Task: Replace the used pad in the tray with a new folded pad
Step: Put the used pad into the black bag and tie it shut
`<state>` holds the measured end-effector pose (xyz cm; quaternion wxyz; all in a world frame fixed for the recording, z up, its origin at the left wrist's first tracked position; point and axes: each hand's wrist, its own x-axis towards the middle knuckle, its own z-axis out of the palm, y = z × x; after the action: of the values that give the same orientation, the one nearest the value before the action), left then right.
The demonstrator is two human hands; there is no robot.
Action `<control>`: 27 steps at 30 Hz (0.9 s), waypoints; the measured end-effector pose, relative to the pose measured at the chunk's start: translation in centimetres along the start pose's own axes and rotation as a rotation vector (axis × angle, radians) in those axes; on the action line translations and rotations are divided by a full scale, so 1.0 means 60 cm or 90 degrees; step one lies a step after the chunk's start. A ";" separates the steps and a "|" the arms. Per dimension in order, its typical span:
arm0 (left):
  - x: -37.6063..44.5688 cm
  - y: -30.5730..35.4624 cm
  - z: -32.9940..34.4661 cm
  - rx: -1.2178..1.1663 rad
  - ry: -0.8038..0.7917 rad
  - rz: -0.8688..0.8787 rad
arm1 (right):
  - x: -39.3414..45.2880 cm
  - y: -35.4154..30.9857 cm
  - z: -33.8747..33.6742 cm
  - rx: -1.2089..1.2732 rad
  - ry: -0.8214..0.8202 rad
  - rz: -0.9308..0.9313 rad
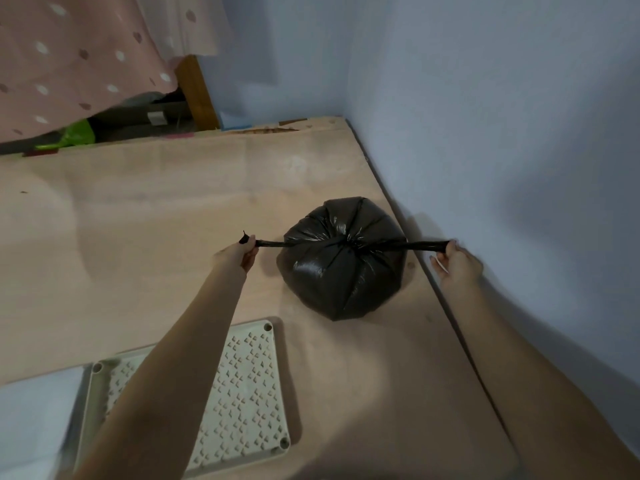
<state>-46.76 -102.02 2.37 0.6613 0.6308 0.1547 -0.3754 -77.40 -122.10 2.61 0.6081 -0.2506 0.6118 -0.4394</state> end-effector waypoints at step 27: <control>-0.110 -0.049 -0.107 0.296 -0.068 0.057 | -0.232 0.078 0.055 -0.509 -0.156 -0.556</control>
<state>-51.47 -93.68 3.72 0.5217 0.7515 0.0010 -0.4039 -71.28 -108.91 6.38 0.2966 -0.7363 0.4956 -0.3525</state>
